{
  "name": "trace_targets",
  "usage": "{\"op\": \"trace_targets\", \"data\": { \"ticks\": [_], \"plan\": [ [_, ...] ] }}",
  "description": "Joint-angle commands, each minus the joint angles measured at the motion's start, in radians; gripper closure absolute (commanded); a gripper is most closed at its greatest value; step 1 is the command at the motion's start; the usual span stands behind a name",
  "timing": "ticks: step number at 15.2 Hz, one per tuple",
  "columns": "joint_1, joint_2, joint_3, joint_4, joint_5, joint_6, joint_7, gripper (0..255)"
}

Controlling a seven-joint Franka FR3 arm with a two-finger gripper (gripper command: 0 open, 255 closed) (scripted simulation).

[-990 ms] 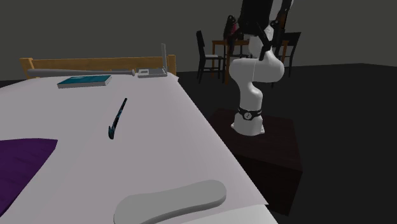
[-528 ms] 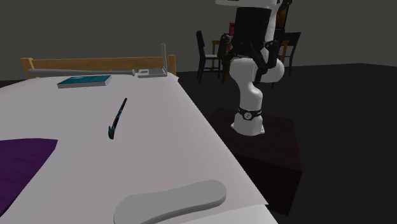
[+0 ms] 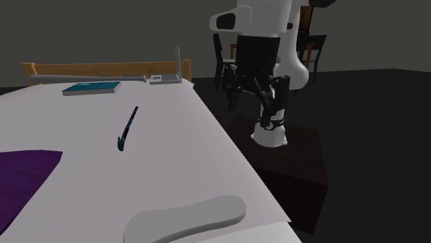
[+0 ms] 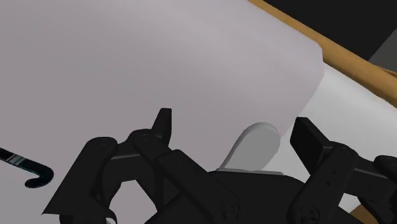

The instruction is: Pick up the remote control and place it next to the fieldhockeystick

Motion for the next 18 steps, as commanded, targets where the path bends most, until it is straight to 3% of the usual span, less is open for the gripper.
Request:
{"op": "trace_targets", "data": {
  "ticks": [1,14,18],
  "plan": [
    [-0.007,0.071,-0.003,0.041,0.000,0.035,0.036,0],
    [-0.038,0.553,-0.049,0.467,0.022,0.120,0.219,0],
    [-0.039,0.586,-0.052,0.468,0.023,0.153,0.225,0]
  ]
}}
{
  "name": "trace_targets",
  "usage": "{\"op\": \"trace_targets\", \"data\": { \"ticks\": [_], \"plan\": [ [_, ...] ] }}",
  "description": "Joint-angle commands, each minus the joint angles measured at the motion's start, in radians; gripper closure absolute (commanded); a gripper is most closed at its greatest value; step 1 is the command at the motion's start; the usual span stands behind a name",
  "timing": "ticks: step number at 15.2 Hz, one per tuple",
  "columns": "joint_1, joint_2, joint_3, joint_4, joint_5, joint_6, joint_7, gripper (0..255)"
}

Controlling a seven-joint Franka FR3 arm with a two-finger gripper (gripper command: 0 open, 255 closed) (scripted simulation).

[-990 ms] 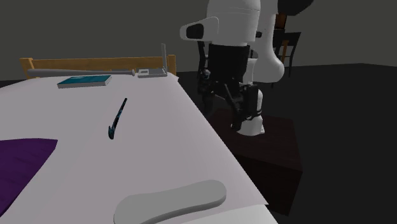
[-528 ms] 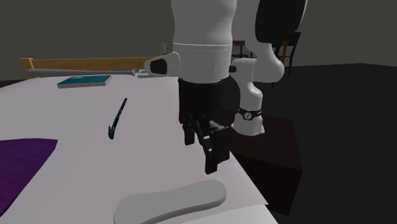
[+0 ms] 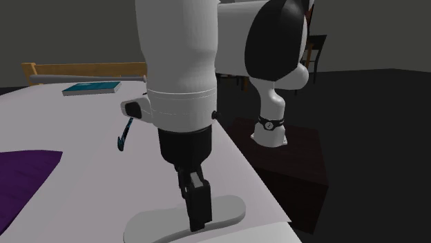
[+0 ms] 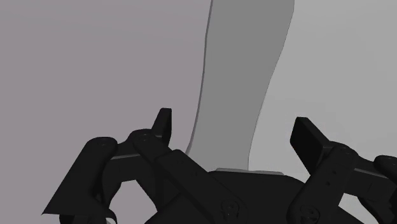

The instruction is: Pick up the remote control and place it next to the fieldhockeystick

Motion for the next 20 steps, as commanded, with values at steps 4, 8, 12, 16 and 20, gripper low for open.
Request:
{"op": "trace_targets", "data": {
  "ticks": [4,8,12,16,20],
  "plan": [
    [0.000,0.033,-0.001,-0.019,-0.001,0.053,0.002,0],
    [0.000,0.037,-0.001,-0.021,-0.001,0.059,0.003,0],
    [0.000,0.037,-0.001,-0.021,-0.001,0.059,0.003,0],
    [0.000,0.037,-0.001,-0.021,-0.001,0.059,0.003,255],
    [0.000,0.037,-0.001,-0.021,-0.001,0.059,0.003,255]
  ]
}}
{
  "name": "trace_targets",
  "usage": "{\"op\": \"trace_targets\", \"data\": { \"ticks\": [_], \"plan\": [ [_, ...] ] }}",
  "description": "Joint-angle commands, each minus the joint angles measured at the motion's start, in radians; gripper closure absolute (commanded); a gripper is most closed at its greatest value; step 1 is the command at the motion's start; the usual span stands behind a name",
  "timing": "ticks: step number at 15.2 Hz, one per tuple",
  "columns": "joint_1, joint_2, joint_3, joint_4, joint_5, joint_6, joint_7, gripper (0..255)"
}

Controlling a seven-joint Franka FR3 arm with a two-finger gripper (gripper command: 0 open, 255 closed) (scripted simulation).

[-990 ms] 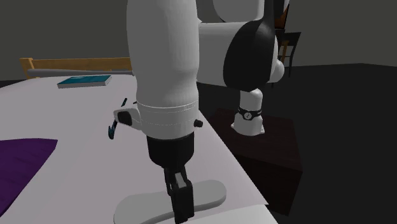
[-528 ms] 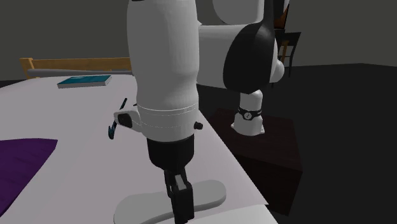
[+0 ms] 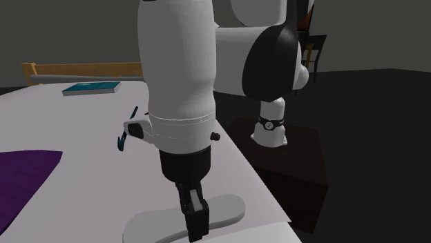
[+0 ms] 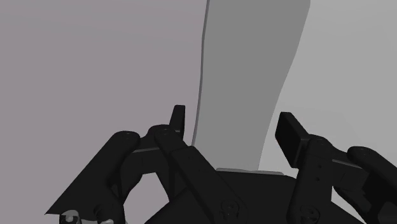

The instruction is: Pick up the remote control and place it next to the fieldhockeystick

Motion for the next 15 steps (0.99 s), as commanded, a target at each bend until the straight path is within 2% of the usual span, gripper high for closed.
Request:
{"op": "trace_targets", "data": {
  "ticks": [1,15],
  "plan": [
    [0.000,0.000,0.000,0.000,0.000,0.000,0.000,255],
    [0.000,-0.063,0.002,0.083,0.004,-0.146,-0.005,255]
  ]
}}
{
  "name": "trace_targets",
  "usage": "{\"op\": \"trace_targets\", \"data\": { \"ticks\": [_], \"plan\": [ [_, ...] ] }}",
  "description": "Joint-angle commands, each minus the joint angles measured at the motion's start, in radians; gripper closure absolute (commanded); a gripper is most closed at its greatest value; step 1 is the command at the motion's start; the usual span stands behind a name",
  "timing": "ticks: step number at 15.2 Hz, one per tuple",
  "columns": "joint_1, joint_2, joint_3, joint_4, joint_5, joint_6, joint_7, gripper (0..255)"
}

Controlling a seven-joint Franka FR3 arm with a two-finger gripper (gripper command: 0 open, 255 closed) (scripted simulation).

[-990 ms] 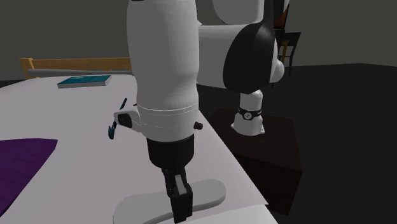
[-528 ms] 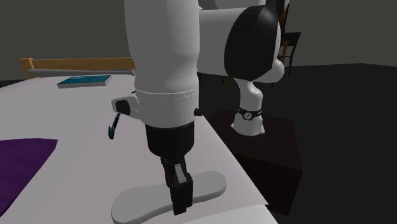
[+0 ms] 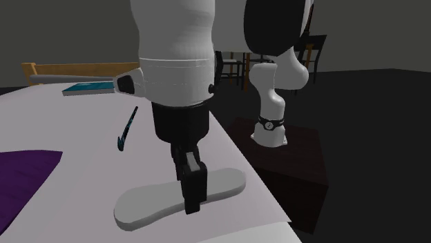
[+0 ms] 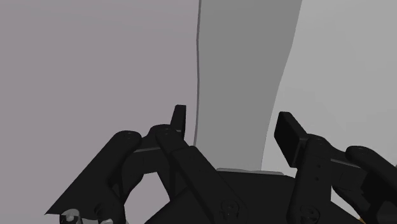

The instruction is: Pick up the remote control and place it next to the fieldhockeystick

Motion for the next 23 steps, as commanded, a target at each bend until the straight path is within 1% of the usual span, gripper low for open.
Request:
{"op": "trace_targets", "data": {
  "ticks": [1,10,11,17,23],
  "plan": [
    [0.002,-0.006,0.001,0.019,0.000,-0.025,0.003,255],
    [0.003,-0.028,0.002,0.107,0.002,-0.135,0.000,255],
    [0.003,-0.029,0.002,0.108,0.002,-0.136,0.000,255],
    [-0.070,-0.182,-0.032,-0.114,0.014,-0.065,-0.106,255],
    [-0.138,-0.300,-0.080,-0.275,0.020,-0.021,-0.223,255]
  ]
}}
